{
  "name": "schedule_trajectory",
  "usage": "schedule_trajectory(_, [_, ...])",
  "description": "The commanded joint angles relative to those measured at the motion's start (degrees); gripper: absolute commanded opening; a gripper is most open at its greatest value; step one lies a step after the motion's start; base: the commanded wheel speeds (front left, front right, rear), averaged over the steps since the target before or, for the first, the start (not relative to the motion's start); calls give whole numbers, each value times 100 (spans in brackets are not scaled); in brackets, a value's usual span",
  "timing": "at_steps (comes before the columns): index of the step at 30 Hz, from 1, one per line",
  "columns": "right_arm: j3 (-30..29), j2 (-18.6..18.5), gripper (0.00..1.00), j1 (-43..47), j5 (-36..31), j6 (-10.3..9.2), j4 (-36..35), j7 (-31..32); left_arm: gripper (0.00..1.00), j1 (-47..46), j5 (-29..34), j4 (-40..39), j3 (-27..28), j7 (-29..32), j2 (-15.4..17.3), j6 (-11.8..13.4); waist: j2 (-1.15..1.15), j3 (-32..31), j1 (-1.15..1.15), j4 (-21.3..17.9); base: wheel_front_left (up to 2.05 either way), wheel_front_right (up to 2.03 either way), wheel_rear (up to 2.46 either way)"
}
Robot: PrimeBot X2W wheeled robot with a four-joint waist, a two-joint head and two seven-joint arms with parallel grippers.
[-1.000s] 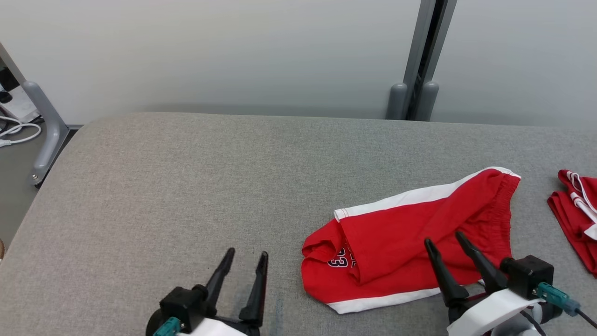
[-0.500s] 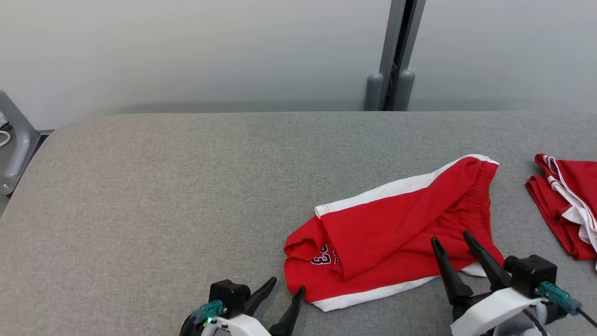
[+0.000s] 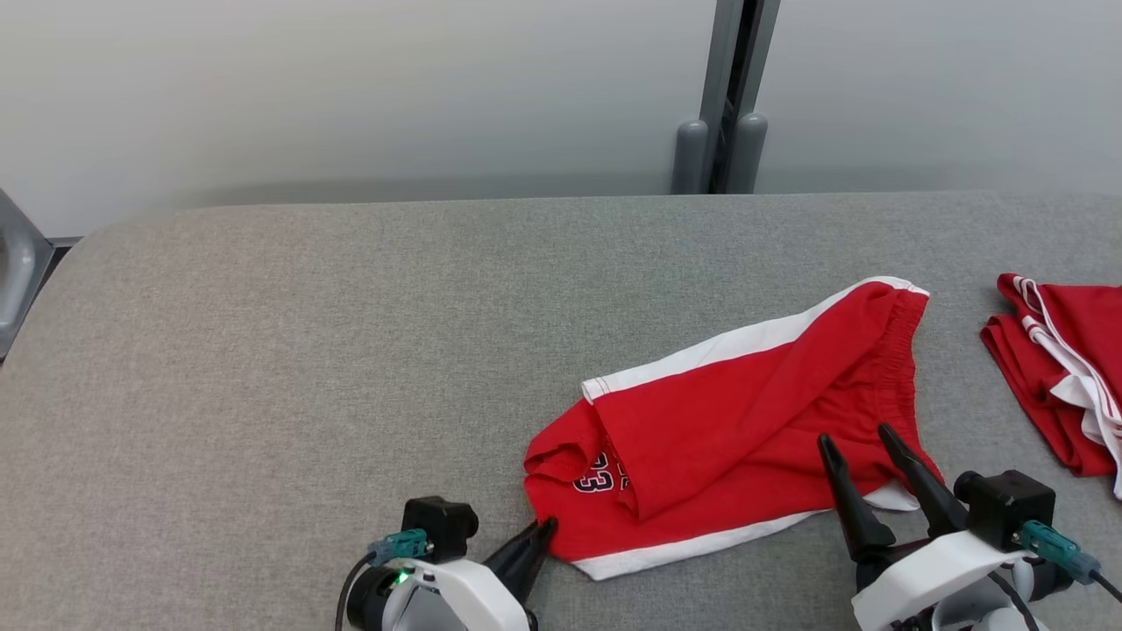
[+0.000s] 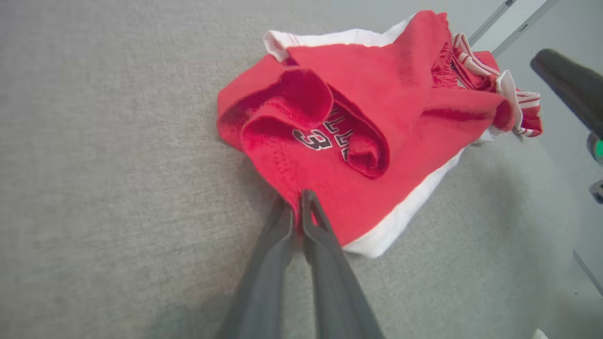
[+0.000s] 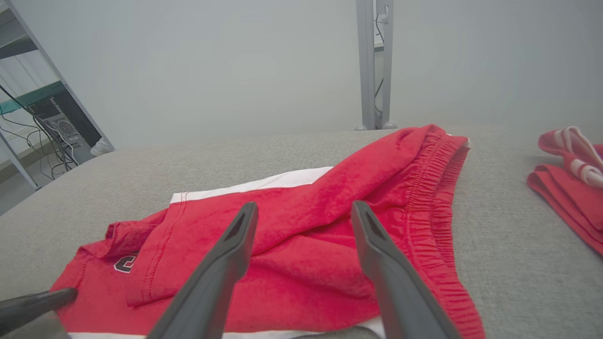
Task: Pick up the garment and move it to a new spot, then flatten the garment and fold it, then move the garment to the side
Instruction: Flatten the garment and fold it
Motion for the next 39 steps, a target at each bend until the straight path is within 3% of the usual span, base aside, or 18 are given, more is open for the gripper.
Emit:
schedule_trajectory(1, [-39, -2, 100, -43, -54, 0, 8, -52, 0, -147, -41, -26, 25, -82, 45, -16, 0, 0, 0, 32, 0, 0, 0])
schedule_trajectory(12, [-85, 57, 100, 29, -68, 0, 74, -82, 0, -134, -2, -583, 60, -88, 290, 116, 0, -88, 0, 228, 0, 0, 0])
schedule_trajectory(20, [34, 111, 100, -98, -42, 0, 119, -98, 0, -240, 205, -1243, -89, 570, 481, 582, 0, 7, 0, 85, 0, 0, 0])
schedule_trajectory(29, [210, 122, 100, -272, -75, 0, 187, -114, 0, -701, 406, -842, -230, 1101, 492, 814, 0, 196, 0, -391, 0, 0, 0])
schedule_trajectory(36, [275, 147, 100, -365, -49, 0, 257, -154, 0, -1057, 518, -48, -256, 1067, 437, 912, 0, 299, 0, -643, 0, 0, 0])
schedule_trajectory(37, [287, 148, 100, -369, -42, 0, 281, -163, 20, -1129, 558, 165, -275, 1023, 427, 971, 0, 306, 0, -659, 0, 0, 0])
schedule_trajectory(38, [286, 148, 100, -368, -35, 0, 294, -172, 77, -1163, 607, 263, -265, 974, 426, 1053, 0, 307, 0, -658, 0, 0, 0])
schedule_trajectory(39, [278, 145, 100, -363, -27, 0, 311, -183, 100, -1158, 587, 354, -245, 943, 403, 1083, 0, 304, 0, -649, 0, 0, 0])
